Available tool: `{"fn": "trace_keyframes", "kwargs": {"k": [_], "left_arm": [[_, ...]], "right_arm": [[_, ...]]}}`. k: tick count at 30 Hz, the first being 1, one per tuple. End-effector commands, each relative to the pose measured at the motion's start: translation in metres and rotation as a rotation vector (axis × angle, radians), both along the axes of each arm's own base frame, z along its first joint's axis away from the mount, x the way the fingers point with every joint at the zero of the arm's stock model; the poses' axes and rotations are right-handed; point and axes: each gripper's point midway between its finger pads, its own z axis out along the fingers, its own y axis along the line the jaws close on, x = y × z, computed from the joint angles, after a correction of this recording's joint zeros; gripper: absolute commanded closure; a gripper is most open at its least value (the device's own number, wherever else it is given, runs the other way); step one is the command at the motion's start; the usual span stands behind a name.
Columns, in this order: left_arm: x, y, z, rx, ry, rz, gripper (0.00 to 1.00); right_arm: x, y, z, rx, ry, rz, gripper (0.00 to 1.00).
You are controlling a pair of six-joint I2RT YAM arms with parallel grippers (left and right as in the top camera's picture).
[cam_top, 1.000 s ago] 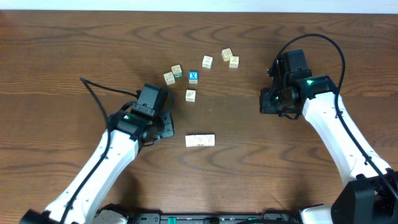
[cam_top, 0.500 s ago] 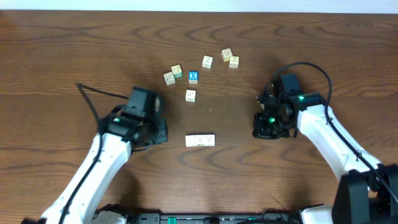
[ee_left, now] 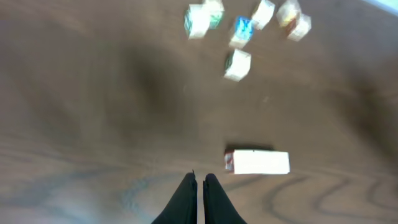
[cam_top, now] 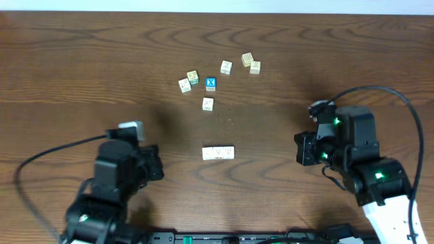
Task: Lift 3 blocks
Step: 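Bring the left and right grippers to opposite ends of the block row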
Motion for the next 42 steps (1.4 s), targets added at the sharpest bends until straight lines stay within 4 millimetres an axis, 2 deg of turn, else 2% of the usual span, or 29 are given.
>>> {"fn": "trace_keyframes", "kwargs": {"k": [1,6,9,14,18,24,28,36,42], "left_arm": [[-0.006,-0.020,-0.048,-0.094,0.112,-0.058,0.93],[-0.002,-0.026,-0.082,-0.090,0.218,-0.070,0.93],[0.002,-0.039,-0.094,-0.117,0.261,-0.140,0.93],[0.014,-0.057,-0.112,-0.182,0.309,-0.191,0.93],[0.016,-0.068,-0.126,-0.226,0.357,-0.227,0.93],[0.012,-0.077,-0.139,-0.242,0.390,-0.305,0.93],[0.013,-0.077,-0.141,-0.237,0.387,-0.316,0.93],[0.022,-0.080,-0.135,-0.232,0.334,-0.336,0.93],[0.024,-0.086,-0.129,-0.243,0.313,-0.394,0.93]], "right_arm": [[-0.006,0.002,-0.048,0.024,0.118,-0.025,0.99],[-0.005,0.028,-0.082,0.132,0.232,0.043,0.99],[0.001,0.038,-0.099,0.131,0.267,0.072,0.99],[0.005,0.059,-0.119,0.143,0.308,0.112,0.99],[0.004,0.074,-0.131,0.141,0.326,0.147,0.99],[0.006,0.099,-0.130,0.194,0.301,0.231,0.99],[0.010,0.101,-0.131,0.201,0.288,0.227,0.99],[0.017,0.104,-0.137,0.221,0.299,0.192,0.99],[0.019,0.108,-0.134,0.244,0.292,0.198,0.99]]}}
